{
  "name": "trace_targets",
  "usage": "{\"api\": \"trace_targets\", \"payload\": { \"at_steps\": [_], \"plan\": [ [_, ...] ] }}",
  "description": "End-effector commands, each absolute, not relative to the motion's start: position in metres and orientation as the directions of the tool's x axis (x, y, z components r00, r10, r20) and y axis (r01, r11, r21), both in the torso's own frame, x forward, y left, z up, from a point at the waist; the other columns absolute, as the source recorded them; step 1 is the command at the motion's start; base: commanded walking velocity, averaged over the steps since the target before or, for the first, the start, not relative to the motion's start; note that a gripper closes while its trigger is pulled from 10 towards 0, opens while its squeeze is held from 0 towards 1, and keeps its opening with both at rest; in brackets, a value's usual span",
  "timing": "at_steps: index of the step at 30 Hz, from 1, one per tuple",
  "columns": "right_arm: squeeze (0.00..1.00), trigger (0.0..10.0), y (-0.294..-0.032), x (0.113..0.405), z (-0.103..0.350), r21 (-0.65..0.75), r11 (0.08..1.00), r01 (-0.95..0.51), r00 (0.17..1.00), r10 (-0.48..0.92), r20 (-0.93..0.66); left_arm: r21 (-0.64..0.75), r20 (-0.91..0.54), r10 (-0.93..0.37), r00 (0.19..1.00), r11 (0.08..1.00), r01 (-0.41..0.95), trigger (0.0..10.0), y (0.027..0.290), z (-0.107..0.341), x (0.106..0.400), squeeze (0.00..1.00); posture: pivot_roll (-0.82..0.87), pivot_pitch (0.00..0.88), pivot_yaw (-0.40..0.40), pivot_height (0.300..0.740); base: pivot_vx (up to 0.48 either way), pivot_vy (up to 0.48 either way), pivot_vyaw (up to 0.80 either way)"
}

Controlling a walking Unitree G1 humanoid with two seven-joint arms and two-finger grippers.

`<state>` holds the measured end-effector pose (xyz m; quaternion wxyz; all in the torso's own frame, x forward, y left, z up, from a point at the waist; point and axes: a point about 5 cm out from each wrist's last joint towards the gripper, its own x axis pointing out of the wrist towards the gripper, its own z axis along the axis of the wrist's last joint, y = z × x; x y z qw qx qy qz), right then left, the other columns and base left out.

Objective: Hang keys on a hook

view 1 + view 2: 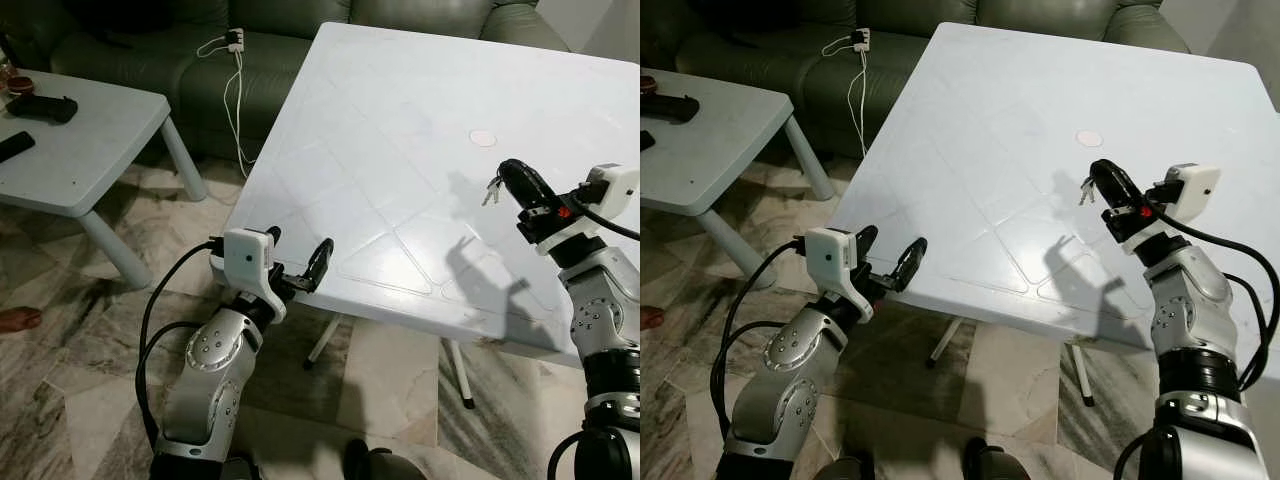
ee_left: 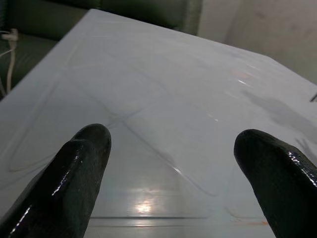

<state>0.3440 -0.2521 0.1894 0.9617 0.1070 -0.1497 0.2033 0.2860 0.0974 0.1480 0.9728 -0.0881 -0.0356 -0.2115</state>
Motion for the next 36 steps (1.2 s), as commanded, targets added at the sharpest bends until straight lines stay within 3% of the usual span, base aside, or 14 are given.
{"api": "trace_targets", "payload": {
  "at_steps": [1, 18, 26, 36],
  "plan": [
    [0.00, 10.0, -0.251, 0.342, 0.192, 0.150, 0.896, -0.418, 0.871, 0.348, 0.347, -0.155, 0.100, -0.389, 0.916, 0.903, 0.400, 10.0, 0.099, 0.146, 0.287, 0.00, -0.03, 0.191, -0.061, 0.740, 0.000, 0.000, 0.00],
    [0.00, 10.0, -0.240, 0.342, 0.199, 0.162, 0.892, -0.422, 0.861, 0.339, 0.379, -0.146, 0.106, -0.362, 0.926, 0.915, 0.375, 10.0, 0.103, 0.146, 0.291, 0.00, -0.03, 0.184, -0.061, 0.740, 0.000, 0.000, 0.00],
    [0.00, 10.0, -0.246, 0.336, 0.202, 0.188, 0.928, -0.322, 0.891, 0.230, 0.391, -0.138, 0.114, -0.302, 0.946, 0.939, 0.316, 10.0, 0.113, 0.147, 0.294, 0.00, -0.03, 0.180, -0.063, 0.740, 0.000, 0.000, 0.00],
    [0.00, 10.0, -0.233, 0.316, 0.185, 0.210, 0.945, -0.249, 0.919, 0.163, 0.359, -0.178, 0.121, -0.175, 0.977, 0.964, 0.195, 10.0, 0.129, 0.143, 0.299, 0.00, -0.04, 0.141, -0.057, 0.740, 0.000, 0.000, 0.00]
  ]
}}
